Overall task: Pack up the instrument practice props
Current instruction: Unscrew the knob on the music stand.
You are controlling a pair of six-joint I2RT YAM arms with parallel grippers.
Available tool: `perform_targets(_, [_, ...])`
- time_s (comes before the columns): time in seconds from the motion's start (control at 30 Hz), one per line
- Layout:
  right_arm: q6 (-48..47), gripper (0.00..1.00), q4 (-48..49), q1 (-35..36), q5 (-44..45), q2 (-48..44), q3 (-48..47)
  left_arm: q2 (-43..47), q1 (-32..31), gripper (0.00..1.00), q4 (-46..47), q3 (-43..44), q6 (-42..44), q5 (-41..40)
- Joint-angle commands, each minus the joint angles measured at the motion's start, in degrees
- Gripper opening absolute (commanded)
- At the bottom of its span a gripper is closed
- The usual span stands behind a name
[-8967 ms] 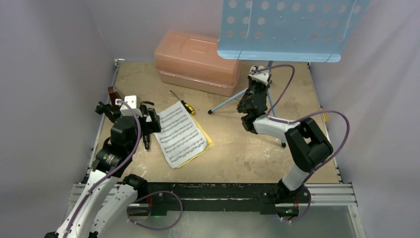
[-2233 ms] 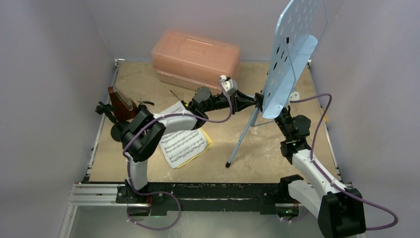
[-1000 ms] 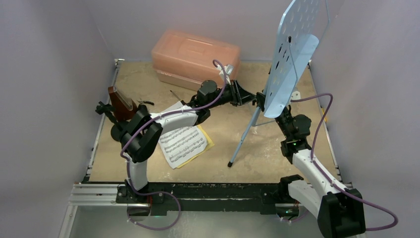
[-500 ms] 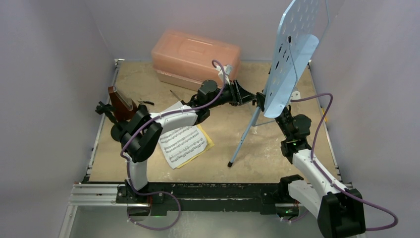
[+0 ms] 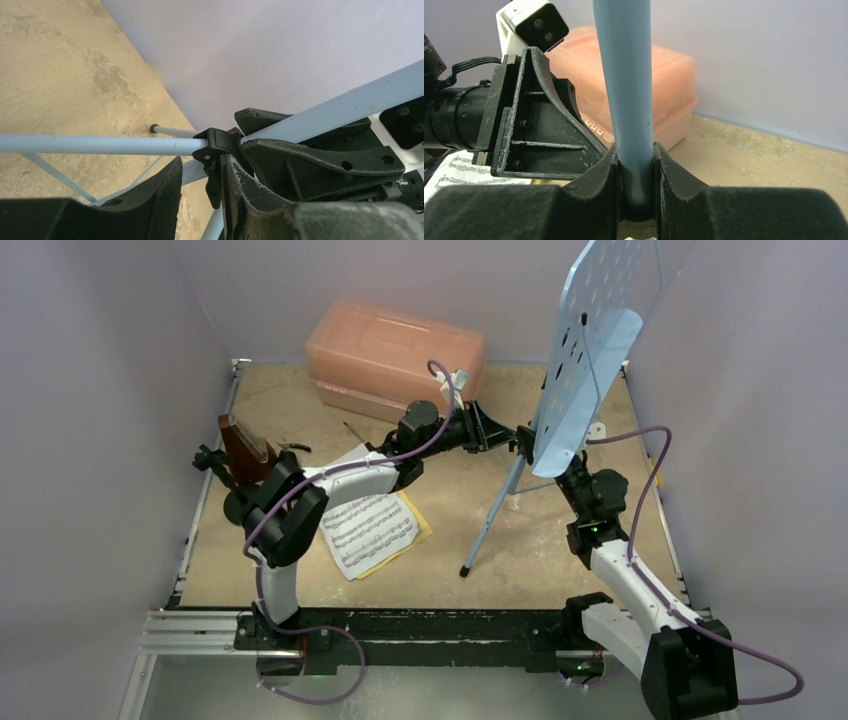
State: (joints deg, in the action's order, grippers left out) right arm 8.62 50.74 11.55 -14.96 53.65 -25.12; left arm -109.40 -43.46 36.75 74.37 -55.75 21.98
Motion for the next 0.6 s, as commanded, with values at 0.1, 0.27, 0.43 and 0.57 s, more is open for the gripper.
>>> perform_targets(0.1, [7.8,0.05,-0.4,1.1,-4.0,0.4,-2.4,-4.6,4.0,0.33,-2.3,-3.2,-4.2,0.2])
perform_targets(0.27, [7.9,0.05,-0.5,1.1,-4.0,0.4,-2.4,-7.7,5.2,0.33,13.2,-6.9,-15.9,6.0])
perform_targets(0.43, [7.8,0.05,-0.6,1.1,-3.9,0.1,-2.3,-8.2,5.2,0.38,18.7,-8.1,-19.6,8.2])
perform_targets(0.57, [7.6,0.05,-1.0,1.2,-3.6,-0.3,-2.3,-3.1,5.1,0.45,11.7,-8.4,-9.7,5.1])
